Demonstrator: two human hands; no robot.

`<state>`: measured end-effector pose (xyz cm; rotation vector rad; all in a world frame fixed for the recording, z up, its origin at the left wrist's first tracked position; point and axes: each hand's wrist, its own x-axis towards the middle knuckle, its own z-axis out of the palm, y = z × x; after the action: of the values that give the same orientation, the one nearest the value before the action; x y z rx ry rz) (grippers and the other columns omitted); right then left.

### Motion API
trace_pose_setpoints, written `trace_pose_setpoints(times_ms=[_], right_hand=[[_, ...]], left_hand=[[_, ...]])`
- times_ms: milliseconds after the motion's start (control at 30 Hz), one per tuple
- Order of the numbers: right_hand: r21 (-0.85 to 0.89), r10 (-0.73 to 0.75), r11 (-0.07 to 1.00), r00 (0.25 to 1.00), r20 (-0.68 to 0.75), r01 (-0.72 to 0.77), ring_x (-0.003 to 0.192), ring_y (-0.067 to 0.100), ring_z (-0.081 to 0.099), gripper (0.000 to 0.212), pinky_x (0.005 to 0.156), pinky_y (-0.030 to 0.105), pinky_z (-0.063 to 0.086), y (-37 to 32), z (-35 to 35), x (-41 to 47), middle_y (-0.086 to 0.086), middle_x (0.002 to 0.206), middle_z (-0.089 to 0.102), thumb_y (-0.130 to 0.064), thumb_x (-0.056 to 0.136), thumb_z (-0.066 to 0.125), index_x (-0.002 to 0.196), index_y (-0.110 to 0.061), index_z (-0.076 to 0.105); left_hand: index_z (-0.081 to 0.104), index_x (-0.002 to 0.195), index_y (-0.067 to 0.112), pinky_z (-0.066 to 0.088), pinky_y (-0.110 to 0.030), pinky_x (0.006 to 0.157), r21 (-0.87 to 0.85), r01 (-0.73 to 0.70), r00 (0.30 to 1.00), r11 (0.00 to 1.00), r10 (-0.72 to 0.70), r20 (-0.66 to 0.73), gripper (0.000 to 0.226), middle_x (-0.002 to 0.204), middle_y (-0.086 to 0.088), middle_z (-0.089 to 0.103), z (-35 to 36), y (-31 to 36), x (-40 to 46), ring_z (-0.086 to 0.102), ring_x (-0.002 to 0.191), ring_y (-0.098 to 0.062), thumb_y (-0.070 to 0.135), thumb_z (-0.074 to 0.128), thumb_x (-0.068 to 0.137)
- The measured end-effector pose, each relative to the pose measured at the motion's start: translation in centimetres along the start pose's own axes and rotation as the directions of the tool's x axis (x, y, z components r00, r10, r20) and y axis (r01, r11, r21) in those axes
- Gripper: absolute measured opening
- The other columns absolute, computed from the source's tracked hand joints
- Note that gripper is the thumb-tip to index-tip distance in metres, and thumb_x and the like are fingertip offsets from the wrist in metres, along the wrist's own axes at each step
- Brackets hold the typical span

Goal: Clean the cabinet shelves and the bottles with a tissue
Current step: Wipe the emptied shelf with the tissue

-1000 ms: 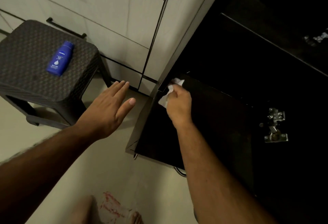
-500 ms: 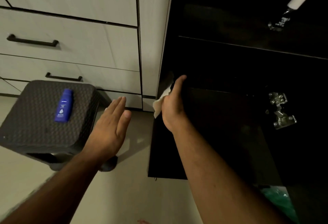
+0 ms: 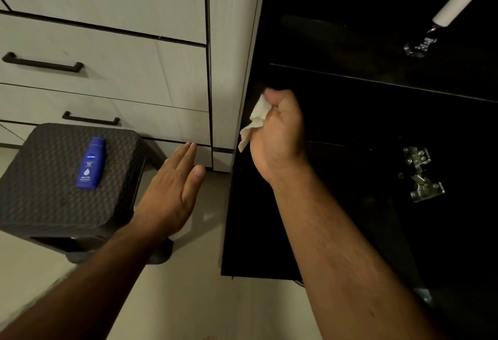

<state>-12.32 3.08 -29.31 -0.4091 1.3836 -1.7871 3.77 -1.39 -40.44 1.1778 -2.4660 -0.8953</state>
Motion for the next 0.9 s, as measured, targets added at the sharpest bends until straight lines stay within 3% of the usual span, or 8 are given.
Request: trace_pose_setpoints(times_ms=[133, 267, 333, 400, 533, 667, 767, 900], right_hand=[[-0.081, -0.07, 0.993, 0.99, 0.125, 0.081, 0.073, 0.011, 0.046, 0.02, 0.057, 0.024, 0.037, -0.5, -0.2, -1.3, -0.002, 0.086, 0.044, -0.024, 0.067, 0.048, 0.086, -0.021, 0.053], [-0.396, -0.25, 0.864, 0.948, 0.196, 0.31, 0.086, -0.007, 0.052, 0.047, 0.069, 0.014, 0.05, 0.4, -1.2, -1.5, -0.006, 0.105, 0.051, -0.006, 0.09, 0.045, 0.135, -0.021, 0.045], [-0.553, -0.272, 0.765, 0.943, 0.19, 0.332, 0.109, 0.006, 0.054, 0.055, 0.092, 0.024, 0.049, 0.9, -1.5, -0.9, 0.007, 0.127, 0.052, 0.002, 0.096, 0.041, 0.148, -0.015, 0.033], [-0.695, -0.23, 0.65, 0.951, 0.206, 0.308, 0.121, 0.025, 0.053, 0.054, 0.097, 0.031, 0.048, 1.5, -2.0, 0.2, 0.016, 0.137, 0.048, 0.002, 0.097, 0.04, 0.148, -0.012, 0.033], [-0.856, -0.07, 0.451, 0.966, 0.25, 0.254, 0.124, 0.02, 0.052, 0.041, 0.095, 0.015, 0.036, 1.6, -5.0, 3.7, 0.011, 0.135, 0.054, -0.002, 0.098, 0.043, 0.137, -0.01, 0.051], [-0.536, 0.078, 0.84, 0.996, -0.044, -0.089, 0.078, 0.016, 0.07, 0.021, 0.064, 0.025, 0.055, 1.5, -9.8, 5.0, 0.008, 0.094, 0.071, -0.009, 0.098, 0.049, 0.106, -0.011, 0.069], [-0.249, 0.188, 0.931, 0.936, -0.296, -0.266, 0.077, 0.027, 0.068, 0.037, 0.064, 0.03, 0.057, 1.6, -14.2, 3.1, 0.019, 0.091, 0.07, 0.015, 0.085, 0.037, 0.105, 0.006, 0.066], [-0.443, -0.183, 0.896, 0.886, -0.426, -0.028, 0.076, 0.023, 0.069, 0.038, 0.066, 0.029, 0.056, 1.4, -19.2, 2.0, 0.006, 0.078, 0.072, 0.006, 0.081, 0.036, 0.091, -0.006, 0.071]], left_hand=[[0.011, 0.154, 0.022, 0.004, -0.022, 0.116, -0.011, 0.009, 1.0, 1.0, -0.008, 0.012, 0.089, 0.162, 0.005, 0.011, 0.4, 0.0, -0.3, 0.002, 0.146, -0.001, 0.075, -0.001, 0.083], [0.012, 0.154, 0.023, 0.001, -0.016, 0.112, -0.018, 0.028, 1.0, 0.999, -0.028, 0.003, 0.085, 0.161, 0.007, 0.011, 0.8, 0.4, -0.7, 0.002, 0.141, 0.005, 0.07, 0.003, 0.084], [0.014, 0.154, 0.022, -0.001, -0.013, 0.11, -0.015, 0.034, 0.999, 0.999, -0.034, -0.014, 0.082, 0.159, 0.01, 0.011, 1.0, 0.8, -0.9, 0.003, 0.137, 0.007, 0.068, 0.006, 0.085], [0.017, 0.153, 0.019, -0.002, -0.009, 0.108, -0.026, 0.013, 0.999, 1.0, -0.014, -0.037, 0.086, 0.153, 0.014, 0.012, 1.5, 1.0, -1.2, 0.005, 0.136, 0.006, 0.07, 0.006, 0.085], [0.02, 0.152, 0.012, 0.006, -0.022, 0.116, -0.064, -0.054, 0.997, 0.997, 0.049, -0.065, 0.103, 0.153, 0.008, 0.015, 3.3, 1.3, -2.3, 0.01, 0.141, -0.001, 0.082, -0.003, 0.08], [0.02, 0.152, 0.012, 0.009, -0.025, 0.116, -0.101, -0.045, 0.995, 0.994, 0.036, -0.089, 0.099, 0.157, -0.003, 0.021, 5.1, 2.3, -3.5, 0.011, 0.142, -0.005, 0.08, -0.001, 0.083], [0.017, 0.152, 0.016, 0.009, -0.027, 0.117, -0.134, -0.032, 0.997, 0.99, 0.022, -0.078, 0.095, 0.157, 0.002, 0.018, 5.9, 3.3, -4.3, 0.008, 0.144, -0.004, 0.079, 0.0, 0.084], [0.015, 0.153, 0.018, 0.011, -0.034, 0.119, -0.131, -0.088, 0.994, 0.988, 0.079, -0.069, 0.091, 0.158, -0.001, 0.018, 6.6, 4.6, -4.8, 0.01, 0.146, -0.01, 0.078, 0.003, 0.085]])
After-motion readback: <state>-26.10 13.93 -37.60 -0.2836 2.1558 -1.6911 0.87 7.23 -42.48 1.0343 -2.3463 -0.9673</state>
